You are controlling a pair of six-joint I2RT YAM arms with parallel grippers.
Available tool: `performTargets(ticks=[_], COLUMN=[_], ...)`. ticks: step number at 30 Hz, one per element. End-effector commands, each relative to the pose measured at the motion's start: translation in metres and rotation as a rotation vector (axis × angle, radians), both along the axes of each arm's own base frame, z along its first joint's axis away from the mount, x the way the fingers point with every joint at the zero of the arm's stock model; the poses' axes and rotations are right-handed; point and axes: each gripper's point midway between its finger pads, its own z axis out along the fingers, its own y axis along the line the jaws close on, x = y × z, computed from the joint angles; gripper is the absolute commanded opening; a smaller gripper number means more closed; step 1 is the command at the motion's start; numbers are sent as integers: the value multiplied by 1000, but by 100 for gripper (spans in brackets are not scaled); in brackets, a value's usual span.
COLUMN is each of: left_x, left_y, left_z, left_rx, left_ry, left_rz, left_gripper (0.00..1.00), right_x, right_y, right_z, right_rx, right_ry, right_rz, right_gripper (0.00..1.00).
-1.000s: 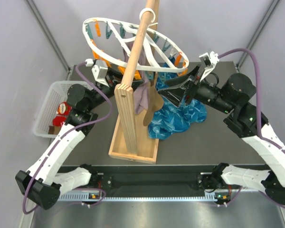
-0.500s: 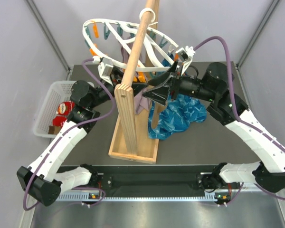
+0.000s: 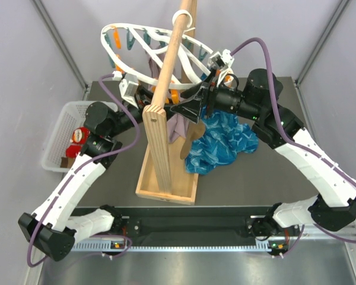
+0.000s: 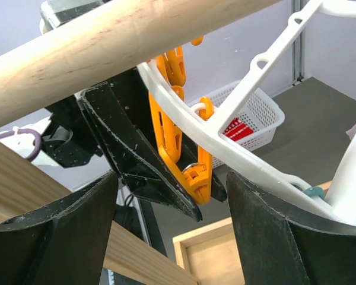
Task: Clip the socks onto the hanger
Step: Open the clamp at the hanger.
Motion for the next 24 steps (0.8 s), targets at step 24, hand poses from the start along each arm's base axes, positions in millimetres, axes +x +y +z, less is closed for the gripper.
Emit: performTargets(ticks=[24], left_x=[-22], left_y=[2], left_z=[13], left_rx=[8], left_ry=[-60], left_rz=[-54], left_gripper=[0], right_x=[23], right_y=[18], right_z=[33], right_rx=[174], right_ry=[-46], right_rz=[-39], right_gripper=[52])
